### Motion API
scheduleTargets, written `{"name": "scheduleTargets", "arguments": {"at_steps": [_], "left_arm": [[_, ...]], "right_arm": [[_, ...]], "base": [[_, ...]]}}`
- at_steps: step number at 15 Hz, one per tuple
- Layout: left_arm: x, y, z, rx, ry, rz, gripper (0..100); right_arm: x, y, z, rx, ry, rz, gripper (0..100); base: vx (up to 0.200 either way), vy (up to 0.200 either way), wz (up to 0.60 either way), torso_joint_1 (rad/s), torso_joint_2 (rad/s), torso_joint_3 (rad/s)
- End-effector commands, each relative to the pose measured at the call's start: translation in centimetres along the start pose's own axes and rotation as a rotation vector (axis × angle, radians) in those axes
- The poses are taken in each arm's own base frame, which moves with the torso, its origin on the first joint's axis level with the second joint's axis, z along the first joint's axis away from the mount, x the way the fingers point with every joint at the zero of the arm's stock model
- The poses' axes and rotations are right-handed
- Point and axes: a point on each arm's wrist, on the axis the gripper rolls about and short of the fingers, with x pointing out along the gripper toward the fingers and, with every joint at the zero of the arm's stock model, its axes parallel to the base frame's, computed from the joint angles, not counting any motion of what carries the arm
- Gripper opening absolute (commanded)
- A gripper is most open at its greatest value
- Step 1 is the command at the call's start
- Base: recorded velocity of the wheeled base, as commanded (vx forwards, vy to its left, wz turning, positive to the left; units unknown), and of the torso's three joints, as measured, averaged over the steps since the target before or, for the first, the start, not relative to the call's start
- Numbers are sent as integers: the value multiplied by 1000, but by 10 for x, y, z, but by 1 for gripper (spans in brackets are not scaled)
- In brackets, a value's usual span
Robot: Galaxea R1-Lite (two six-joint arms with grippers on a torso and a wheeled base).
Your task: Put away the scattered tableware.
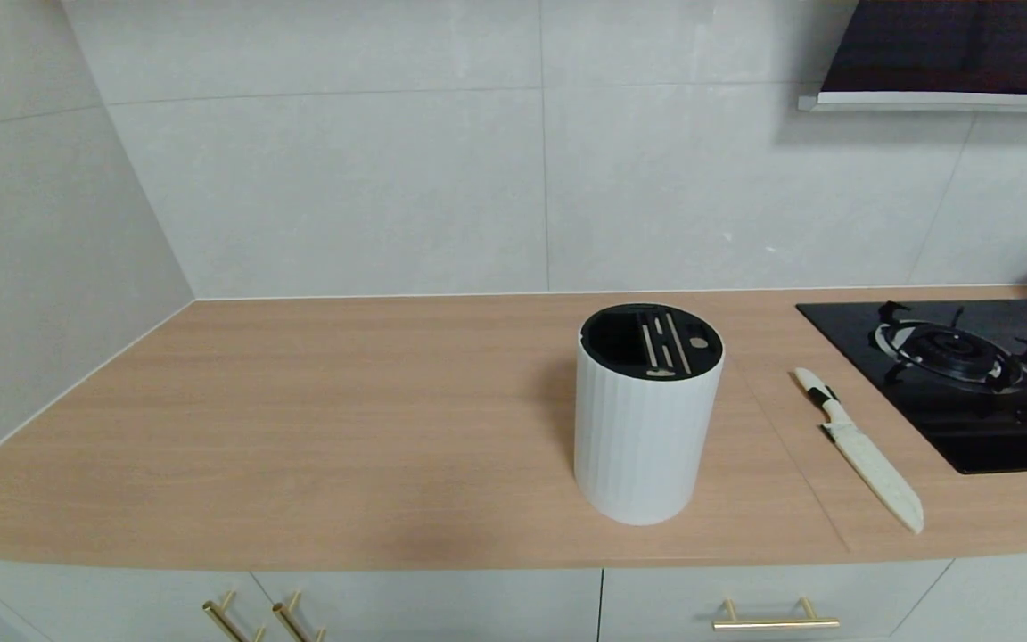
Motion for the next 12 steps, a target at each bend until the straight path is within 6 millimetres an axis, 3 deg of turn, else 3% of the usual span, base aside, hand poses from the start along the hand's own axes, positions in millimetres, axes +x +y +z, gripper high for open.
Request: {"name": "scheduleTargets", "arguments": {"at_steps": [1,6,12], "left_arm": [[0,0,0,-1,-1,1,100],[0,0,0,-1,-1,1,100],[0,0,0,-1,-1,1,100]], "right_arm": [[0,0,0,0,1,1,100],[0,0,0,0,1,1,100],[0,0,0,0,1,1,100]], "base": [[0,0,0,261,-574,-325],[0,0,0,260,-581,-315],[0,0,0,186,-390,-214]]}}
